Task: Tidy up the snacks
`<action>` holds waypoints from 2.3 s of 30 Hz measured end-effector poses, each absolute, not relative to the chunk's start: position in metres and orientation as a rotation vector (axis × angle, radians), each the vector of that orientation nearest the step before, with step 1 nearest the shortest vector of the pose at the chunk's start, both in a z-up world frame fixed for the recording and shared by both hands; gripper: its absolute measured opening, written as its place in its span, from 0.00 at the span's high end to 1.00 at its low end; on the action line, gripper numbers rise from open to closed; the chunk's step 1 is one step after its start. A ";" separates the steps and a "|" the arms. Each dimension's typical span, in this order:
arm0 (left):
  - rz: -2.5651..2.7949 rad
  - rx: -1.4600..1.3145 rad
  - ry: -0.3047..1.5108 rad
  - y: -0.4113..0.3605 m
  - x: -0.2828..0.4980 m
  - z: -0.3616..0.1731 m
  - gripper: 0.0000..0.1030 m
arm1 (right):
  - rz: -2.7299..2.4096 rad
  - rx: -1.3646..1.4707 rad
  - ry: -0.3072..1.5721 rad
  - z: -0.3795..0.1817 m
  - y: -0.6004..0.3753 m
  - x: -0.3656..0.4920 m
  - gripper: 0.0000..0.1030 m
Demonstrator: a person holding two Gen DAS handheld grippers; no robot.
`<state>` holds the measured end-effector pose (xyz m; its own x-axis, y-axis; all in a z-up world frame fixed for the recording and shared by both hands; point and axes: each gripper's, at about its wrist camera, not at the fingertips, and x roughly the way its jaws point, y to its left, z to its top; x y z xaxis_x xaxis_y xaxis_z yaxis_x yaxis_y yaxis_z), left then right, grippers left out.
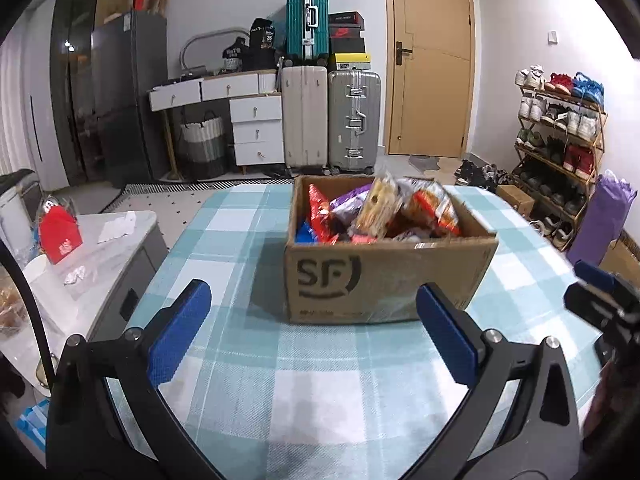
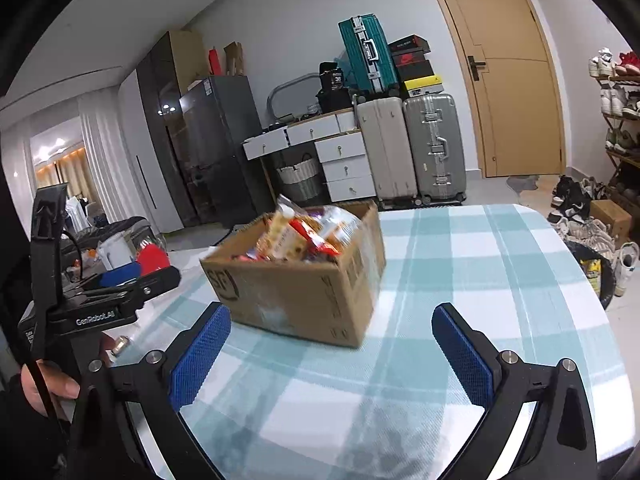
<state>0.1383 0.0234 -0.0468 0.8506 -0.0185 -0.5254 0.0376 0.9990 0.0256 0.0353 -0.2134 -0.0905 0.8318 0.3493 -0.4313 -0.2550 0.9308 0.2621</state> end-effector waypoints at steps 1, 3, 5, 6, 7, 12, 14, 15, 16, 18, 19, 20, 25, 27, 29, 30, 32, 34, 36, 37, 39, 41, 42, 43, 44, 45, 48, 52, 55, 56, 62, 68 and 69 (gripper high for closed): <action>-0.022 0.046 0.544 0.025 0.135 -0.051 0.01 | 0.315 0.190 0.496 -0.094 -0.214 0.033 0.01; 0.004 0.062 0.536 0.027 0.133 -0.058 0.01 | 0.307 0.178 0.498 -0.099 -0.216 0.029 0.01; 0.028 0.062 0.529 0.033 0.130 -0.065 0.01 | 0.300 0.173 0.496 -0.104 -0.219 0.027 0.01; 0.036 0.055 0.526 0.036 0.130 -0.068 0.01 | 0.301 0.173 0.493 -0.104 -0.219 0.025 0.01; 0.041 0.050 0.525 0.039 0.129 -0.071 0.01 | 0.301 0.172 0.491 -0.106 -0.220 0.023 0.01; 0.063 0.036 0.519 0.048 0.129 -0.083 0.01 | 0.286 0.155 0.473 -0.112 -0.220 0.017 0.01; 0.070 0.038 0.499 0.050 0.127 -0.088 0.01 | 0.281 0.154 0.472 -0.114 -0.219 0.015 0.01; 0.072 0.039 0.492 0.050 0.126 -0.090 0.01 | 0.282 0.158 0.470 -0.115 -0.219 0.014 0.01; 0.069 0.041 0.487 0.049 0.126 -0.091 0.01 | 0.292 0.160 0.471 -0.116 -0.219 0.014 0.01; 0.060 0.041 0.496 0.049 0.127 -0.095 0.01 | 0.293 0.151 0.460 -0.115 -0.218 0.012 0.01; 0.058 0.033 0.495 0.051 0.127 -0.096 0.01 | 0.295 0.147 0.460 -0.115 -0.217 0.012 0.01; 0.062 0.028 0.496 0.051 0.127 -0.095 0.01 | 0.293 0.142 0.465 -0.114 -0.216 0.012 0.01; 0.085 0.017 0.489 0.053 0.126 -0.094 0.01 | 0.251 0.128 0.478 -0.115 -0.213 0.016 0.01; 0.085 0.019 0.480 0.052 0.125 -0.094 0.01 | 0.250 0.129 0.476 -0.115 -0.213 0.016 0.01; 0.087 0.021 0.477 0.052 0.124 -0.093 0.01 | 0.258 0.132 0.477 -0.116 -0.214 0.016 0.01; 0.085 0.020 0.477 0.052 0.124 -0.094 0.01 | 0.258 0.135 0.480 -0.116 -0.214 0.018 0.01; 0.081 0.013 0.478 0.053 0.123 -0.093 0.01 | 0.259 0.143 0.491 -0.118 -0.215 0.020 0.01; 0.082 0.007 0.482 0.055 0.124 -0.093 0.01 | 0.253 0.154 0.501 -0.118 -0.218 0.022 0.01; 0.077 0.002 0.488 0.056 0.124 -0.094 0.01 | 0.252 0.169 0.509 -0.120 -0.220 0.024 0.01; 0.076 0.002 0.490 0.056 0.125 -0.094 0.01 | 0.250 0.177 0.510 -0.120 -0.222 0.024 0.01; 0.080 0.007 0.489 0.055 0.125 -0.094 0.01 | 0.249 0.189 0.507 -0.120 -0.224 0.024 0.01; 0.083 0.013 0.482 0.054 0.124 -0.094 0.01 | 0.248 0.195 0.503 -0.120 -0.226 0.024 0.01; 0.083 0.016 0.480 0.054 0.124 -0.094 0.01 | 0.248 0.195 0.502 -0.120 -0.226 0.024 0.01; 0.085 0.018 0.480 0.053 0.124 -0.094 0.01 | 0.249 0.194 0.502 -0.120 -0.226 0.024 0.01; 0.086 0.021 0.482 0.053 0.124 -0.094 0.01 | 0.249 0.193 0.503 -0.120 -0.226 0.024 0.01; 0.086 0.020 0.484 0.053 0.125 -0.095 0.01 | 0.249 0.191 0.502 -0.120 -0.226 0.023 0.01; 0.091 0.014 0.493 0.054 0.125 -0.095 0.01 | 0.250 0.187 0.499 -0.119 -0.227 0.022 0.01; 0.094 0.008 0.495 0.057 0.125 -0.095 0.01 | 0.251 0.188 0.499 -0.119 -0.226 0.022 0.01; 0.093 0.009 0.495 0.057 0.125 -0.095 0.01 | 0.250 0.187 0.499 -0.119 -0.226 0.022 0.01; 0.092 0.011 0.497 0.057 0.125 -0.096 0.01 | 0.250 0.187 0.499 -0.119 -0.226 0.022 0.01; 0.098 0.031 0.489 0.056 0.123 -0.097 0.01 | 0.252 0.190 0.505 -0.119 -0.226 0.022 0.01; 0.096 0.043 0.491 0.053 0.125 -0.098 0.01 | 0.252 0.189 0.503 -0.118 -0.225 0.022 0.01; 0.097 0.042 0.492 0.052 0.126 -0.098 0.01 | 0.252 0.190 0.502 -0.118 -0.225 0.022 0.01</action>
<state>0.1255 0.0524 -0.0980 0.8768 0.1031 -0.4697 -0.0828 0.9945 0.0638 0.0220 -0.2254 -0.1178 0.8467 0.2835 -0.4503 -0.1910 0.9518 0.2401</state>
